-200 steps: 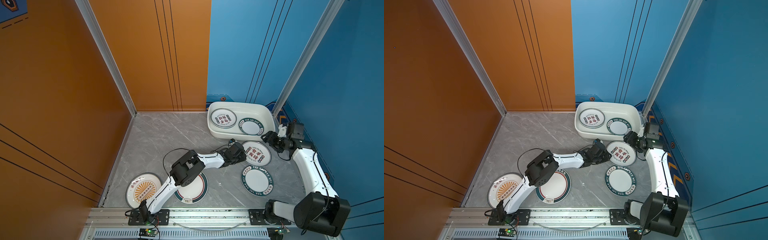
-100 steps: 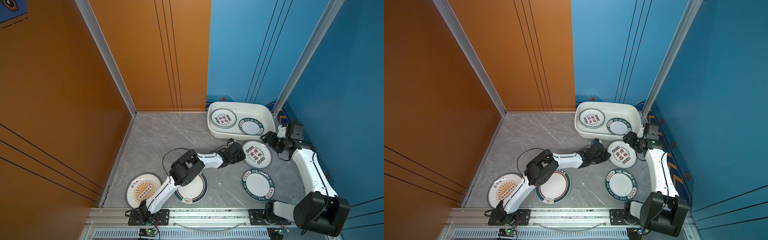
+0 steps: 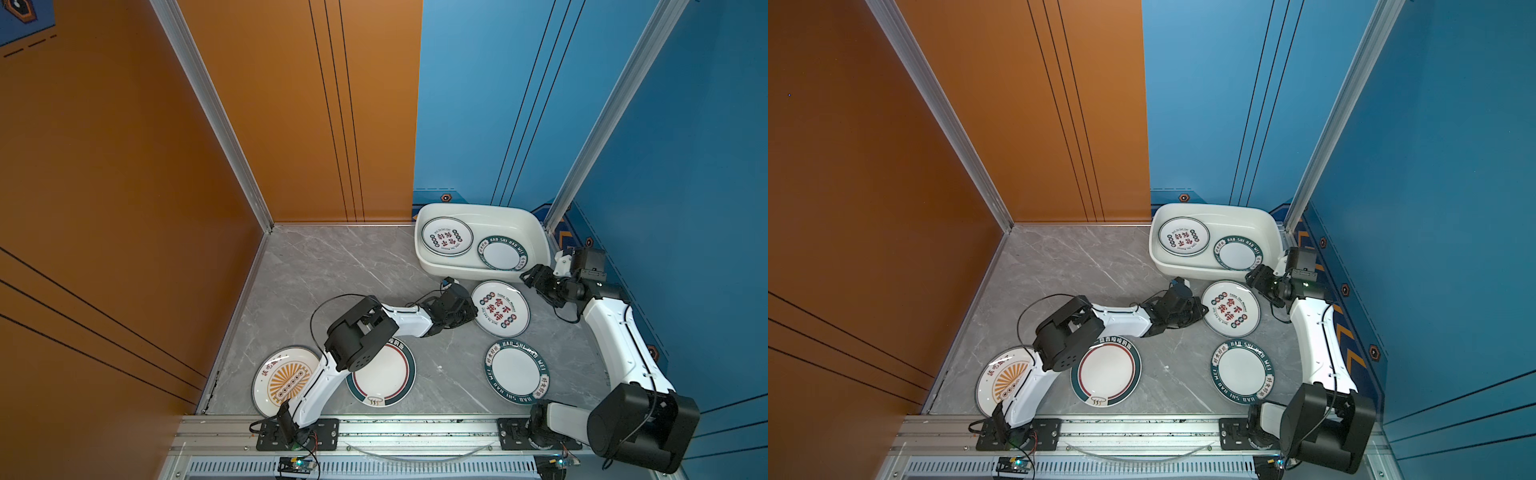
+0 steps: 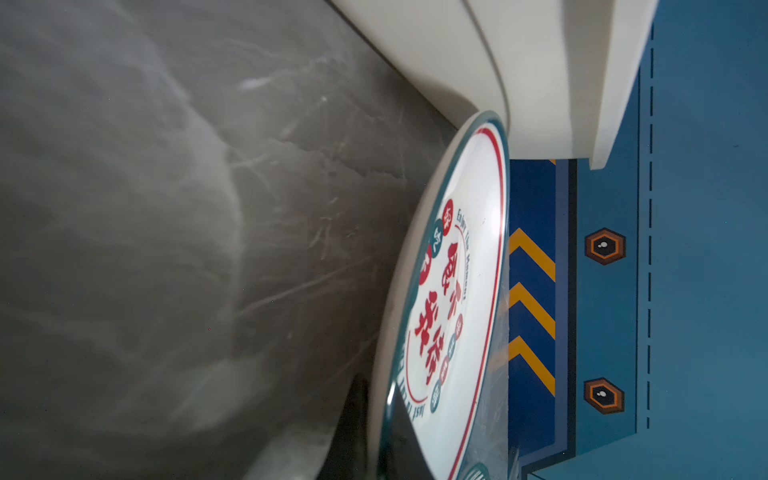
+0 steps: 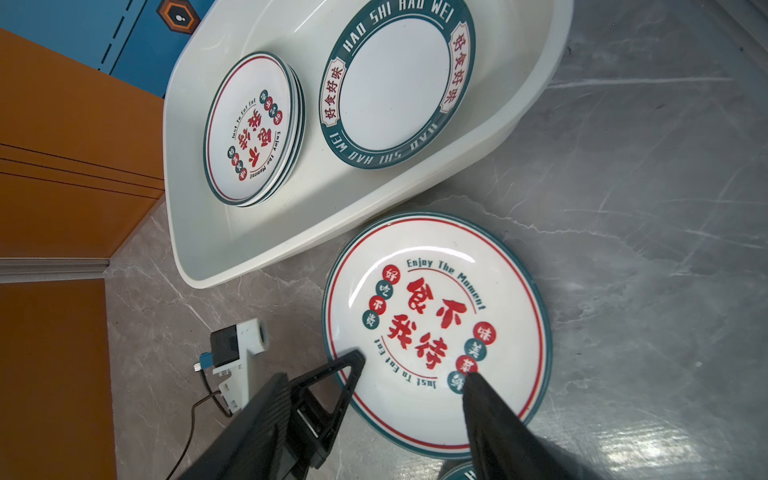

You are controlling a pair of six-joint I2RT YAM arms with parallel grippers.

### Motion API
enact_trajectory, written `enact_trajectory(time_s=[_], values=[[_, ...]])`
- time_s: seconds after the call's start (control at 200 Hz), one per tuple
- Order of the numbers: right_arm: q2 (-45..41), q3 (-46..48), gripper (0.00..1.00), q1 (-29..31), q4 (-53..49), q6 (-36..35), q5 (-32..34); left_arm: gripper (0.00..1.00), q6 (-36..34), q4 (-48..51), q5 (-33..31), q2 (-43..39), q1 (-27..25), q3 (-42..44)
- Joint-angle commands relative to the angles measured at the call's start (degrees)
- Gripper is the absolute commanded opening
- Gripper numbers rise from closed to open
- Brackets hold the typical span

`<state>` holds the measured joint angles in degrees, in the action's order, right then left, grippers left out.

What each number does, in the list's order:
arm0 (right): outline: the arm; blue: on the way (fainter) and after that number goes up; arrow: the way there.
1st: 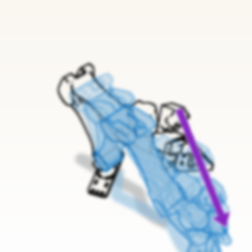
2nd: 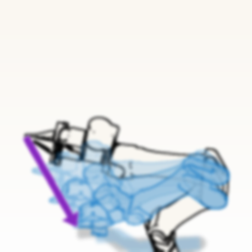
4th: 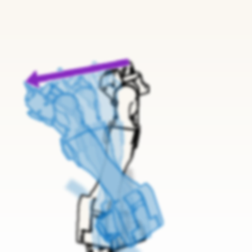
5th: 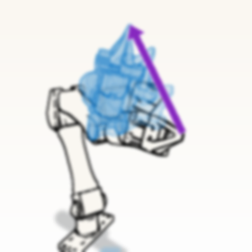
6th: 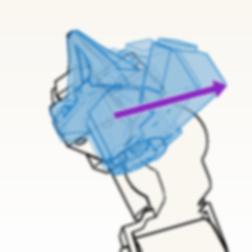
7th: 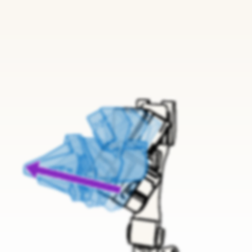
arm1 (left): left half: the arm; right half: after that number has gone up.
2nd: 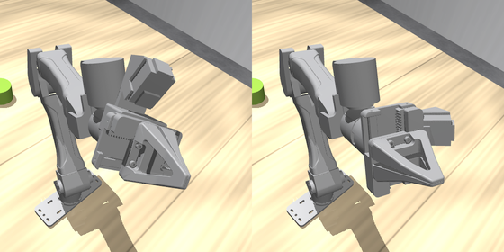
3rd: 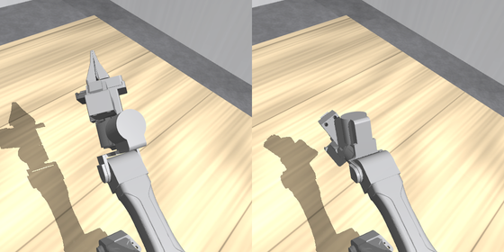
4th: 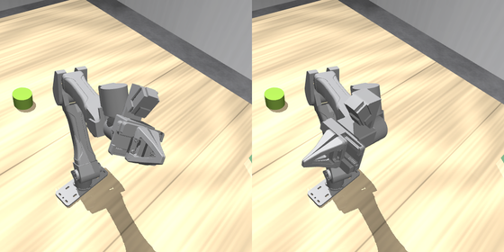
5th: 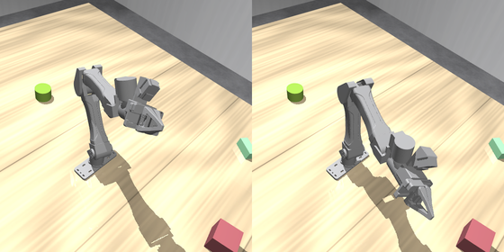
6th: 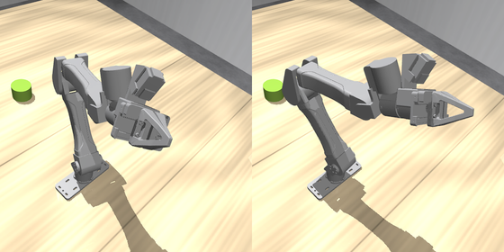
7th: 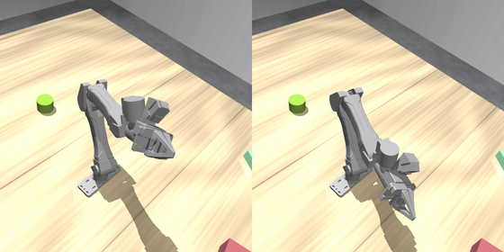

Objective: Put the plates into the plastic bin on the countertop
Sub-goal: 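Pinch the red-text 'Enjoy The Moment' plate rim with the left gripper, tilt it up, then lift the plate toward the right gripper while the right gripper grasps its rim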

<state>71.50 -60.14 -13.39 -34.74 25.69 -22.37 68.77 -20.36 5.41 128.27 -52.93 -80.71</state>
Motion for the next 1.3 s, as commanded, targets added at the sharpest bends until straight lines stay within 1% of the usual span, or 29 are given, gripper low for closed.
enact_trajectory(time_s=[0.0, 0.13, 0.225, 0.365, 0.481, 0.551, 0.696, 0.841, 0.921, 1.021, 1.291], values=[[-1.55, 0.81, 0.68, 0.67, 0.86, -0.03, -0.78, 0.00, -3.46, 1.08, -1.40, -4.89, 2.31, 5.68], [-1.54, 1.29, 0.68, 1.41, 1.89, 0.06, -2.54, 0.00, -4.04, -1.50, -1.15, -11.11, 4.58, 14.19], [-1.04, 2.40, 0.69, 1.96, 4.77, 0.70, -7.11, 0.00, -4.51, -2.56, -0.05, -16.29, 6.58, 20.53], [1.09, 4.01, 0.71, 3.54, 10.31, 2.72, -14.93, 0.00, -5.94, -2.76, 3.78, -24.91, 10.20, 28.86], [3.29, 4.64, 0.73, 5.82, 13.37, 3.42, -18.69, 0.00, -6.78, -1.95, 7.79, -32.66, 14.12, 34.07], [4.69, 4.85, 0.73, 7.49, 14.87, 3.36, -20.47, 0.00, -8.10, 0.83, 10.64, -37.47, 16.63, 35.83], [7.66, 5.21, 0.73, 11.21, 18.60, 3.44, -24.29, 0.00, -12.61, 10.47, 15.24, -47.09, 21.46, 36.20], [10.20, 5.61, 0.74, 15.19, 24.69, 5.18, -28.07, 0.00, -15.45, 16.19, 22.15, -52.30, 27.02, 35.17], [10.99, 6.00, 0.74, 16.94, 28.73, 7.02, -28.93, 0.00, -16.82, 18.29, 25.17, -53.51, 29.24, 34.58], [11.95, 5.18, 0.74, 19.07, 30.71, 7.54, -29.51, 0.00, -18.21, 20.51, 27.82, -54.08, 30.72, 33.52], [16.52, 2.49, 0.72, 22.58, 29.25, 5.71, -32.08, 0.00, -18.41, 20.38, 32.18, -54.20, 31.83, 32.20]])
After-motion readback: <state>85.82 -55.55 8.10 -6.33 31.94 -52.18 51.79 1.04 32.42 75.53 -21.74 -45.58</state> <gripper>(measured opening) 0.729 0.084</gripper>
